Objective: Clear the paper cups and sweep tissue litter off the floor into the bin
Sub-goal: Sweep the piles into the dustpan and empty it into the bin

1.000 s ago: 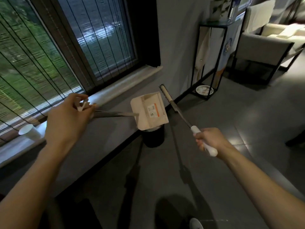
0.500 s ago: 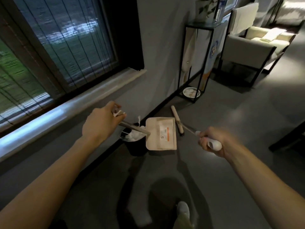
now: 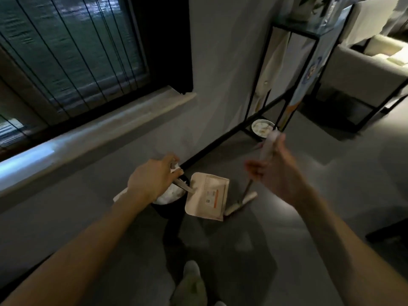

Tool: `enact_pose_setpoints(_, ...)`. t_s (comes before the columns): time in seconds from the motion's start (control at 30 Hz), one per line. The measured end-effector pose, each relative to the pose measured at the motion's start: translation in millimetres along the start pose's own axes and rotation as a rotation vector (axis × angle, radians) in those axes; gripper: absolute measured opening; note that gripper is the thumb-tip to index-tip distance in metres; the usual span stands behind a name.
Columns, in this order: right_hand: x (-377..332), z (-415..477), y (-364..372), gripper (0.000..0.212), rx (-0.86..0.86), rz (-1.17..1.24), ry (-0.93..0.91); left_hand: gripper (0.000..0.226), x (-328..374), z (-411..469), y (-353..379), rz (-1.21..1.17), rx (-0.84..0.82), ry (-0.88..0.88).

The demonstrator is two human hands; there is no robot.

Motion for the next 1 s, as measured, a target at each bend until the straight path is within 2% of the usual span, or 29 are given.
enact_pose_setpoints(0.03, -13, 21, 3, 0.068, 0.003, -0.154, -0.082, 0.037, 1, 16, -1, 0.024, -0.002, 0.017)
enact_pose_setpoints(0.13, -49, 84, 8, 0.029, 0.126, -0.892, -0.439, 0.038, -1, 65, -9, 0.020, 0.023, 0.063)
enact_pose_setpoints(0.2, -66, 120, 13, 0.026, 0.128, -1.201, -0.521, 0.040, -3, 97, -16, -0.002, 0.031, 0.107)
enact_pose_setpoints(0.27, -79, 145, 17, 0.028, 0.133, -1.203, -0.594, 0.042, -3, 130, -20, 0.047, 0.031, 0.175)
enact_pose_setpoints(0.33, -91, 164, 22, 0.023, 0.164, -1.066, -0.644, 0.043, -1, 162, -27, 0.096, 0.024, 0.211)
enact_pose_setpoints(0.37, -97, 173, 24, 0.028, 0.171, -1.032, -0.639, 0.044, 0, 179, -31, 0.088, 0.015, 0.213)
enact_pose_setpoints(0.47, -117, 203, 31, 0.072, 0.144, -0.959, -0.575, 0.043, 5, 224, -42, 0.087, 0.014, 0.238)
enact_pose_setpoints(0.53, -128, 223, 32, 0.089, 0.123, -0.993, -0.608, 0.041, 7, 253, -43, 0.099, 0.020, 0.287)
enact_pose_setpoints(0.63, -140, 253, 31, 0.095, 0.080, -1.172, -0.709, 0.040, 4, 292, -36, 0.077, 0.003, 0.308)
enact_pose_setpoints(0.87, -158, 312, 39, 0.095, -0.210, -1.030, -0.544, 0.034, -2, 346, -7, 0.061, -0.035, 0.300)
enact_pose_setpoints(1.0, -159, 342, 51, 0.098, -0.398, -0.977, -0.498, 0.033, -7, 361, 10, 0.051, -0.077, 0.228)
Point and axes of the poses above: each hand's wrist, its own z-axis towards the middle knuckle, its own y-axis out of the palm, x = y × z, the point moved 1 cm from there along z, towards the middle knuckle, and after that the axes turned 12 degrees about z, right-handed, at the moved point
